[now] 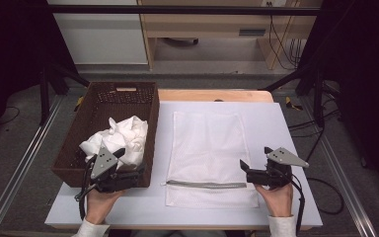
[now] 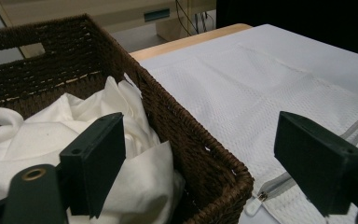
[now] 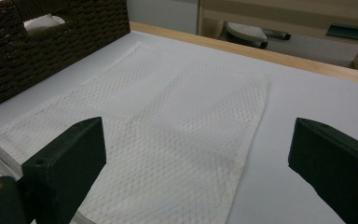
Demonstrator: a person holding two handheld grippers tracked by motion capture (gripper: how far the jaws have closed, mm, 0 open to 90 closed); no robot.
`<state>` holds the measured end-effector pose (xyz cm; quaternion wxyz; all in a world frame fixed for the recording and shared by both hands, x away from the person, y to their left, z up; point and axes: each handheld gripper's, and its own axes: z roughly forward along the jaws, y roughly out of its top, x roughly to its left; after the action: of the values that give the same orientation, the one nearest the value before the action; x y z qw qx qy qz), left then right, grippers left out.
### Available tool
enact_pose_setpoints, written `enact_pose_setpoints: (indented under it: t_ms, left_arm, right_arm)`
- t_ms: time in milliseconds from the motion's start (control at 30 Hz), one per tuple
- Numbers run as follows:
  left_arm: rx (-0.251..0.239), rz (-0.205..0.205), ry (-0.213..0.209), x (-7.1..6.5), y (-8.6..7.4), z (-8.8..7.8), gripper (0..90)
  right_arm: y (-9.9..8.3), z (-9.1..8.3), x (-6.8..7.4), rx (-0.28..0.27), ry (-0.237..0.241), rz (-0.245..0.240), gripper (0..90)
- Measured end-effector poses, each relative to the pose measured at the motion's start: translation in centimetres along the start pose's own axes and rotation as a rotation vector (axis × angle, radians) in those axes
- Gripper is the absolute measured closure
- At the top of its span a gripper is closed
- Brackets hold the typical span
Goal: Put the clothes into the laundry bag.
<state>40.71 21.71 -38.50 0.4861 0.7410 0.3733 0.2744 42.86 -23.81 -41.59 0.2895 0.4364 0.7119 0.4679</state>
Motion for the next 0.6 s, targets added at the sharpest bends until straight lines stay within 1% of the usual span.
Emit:
enact_pose_setpoints:
  t_ms: [67, 100, 133, 167, 200, 233, 267, 300, 367, 400, 433, 467, 500, 533, 600]
  left_arm:
    - [-0.011, -0.003, 0.0, -0.1, 0.0, -0.2, 19.6]
    - [-0.02, -0.014, -0.005, -0.2, 0.0, -0.2, 20.4]
    - [-0.023, -0.012, -0.013, -0.3, -0.1, -0.4, 21.7]
    - [-0.023, -0.012, -0.013, -0.3, -0.1, -0.4, 23.2]
    - [-0.029, -0.016, -0.022, -0.4, -0.1, -0.4, 23.2]
    - [-0.042, -0.021, -0.028, -0.7, -0.1, -0.5, 24.6]
    - [-0.042, -0.021, -0.028, -0.7, -0.1, -0.5, 26.7]
    - [-0.045, -0.017, -0.04, -1.0, 0.0, -0.5, 28.0]
    - [-0.048, -0.023, -0.057, -1.5, 0.1, -0.5, 29.5]
    - [-0.048, -0.023, -0.057, -1.5, 0.1, -0.5, 30.7]
    - [-0.045, -0.036, -0.087, -2.0, 0.1, -0.4, 32.4]
    - [-0.045, -0.038, -0.096, -2.2, 0.1, -0.3, 34.2]
    - [-0.045, -0.038, -0.096, -2.2, 0.1, -0.3, 36.2]
    - [-0.045, -0.044, -0.117, -2.8, 0.1, -0.3, 38.0]
    - [-0.042, -0.044, -0.14, -3.4, 0.0, -0.1, 42.0]
  right_arm:
    - [0.0, -0.2, 0.0, -0.003, 0.005, 0.006, 5.6]
    - [0.0, -0.2, 0.0, -0.006, 0.006, 0.005, 5.9]
    - [0.0, -0.3, 0.1, -0.006, 0.007, 0.003, 6.4]
    - [0.0, -0.3, 0.1, -0.006, 0.007, 0.003, 6.4]
    - [0.0, -0.4, 0.2, -0.008, 0.012, 0.002, 7.1]
    - [0.1, -0.4, 0.4, -0.008, 0.025, 0.0, 8.4]
    - [0.1, -0.4, 0.6, -0.005, 0.029, 0.0, 8.8]
    - [0.2, -0.3, 0.7, -0.001, 0.034, -0.003, 9.0]
    - [0.3, -0.2, 1.1, 0.001, 0.042, -0.014, 10.3]
    - [0.3, -0.2, 1.4, 0.001, 0.053, -0.013, 10.9]
    - [0.4, -0.1, 1.6, 0.005, 0.064, -0.014, 11.7]
    - [0.4, 0.1, 1.8, 0.01, 0.076, -0.019, 12.6]
    - [0.4, 0.2, 2.0, 0.017, 0.083, -0.019, 13.2]
    - [0.4, 0.3, 2.2, 0.023, 0.088, -0.026, 13.6]
    - [0.4, 0.5, 2.8, 0.038, 0.099, -0.038, 15.0]
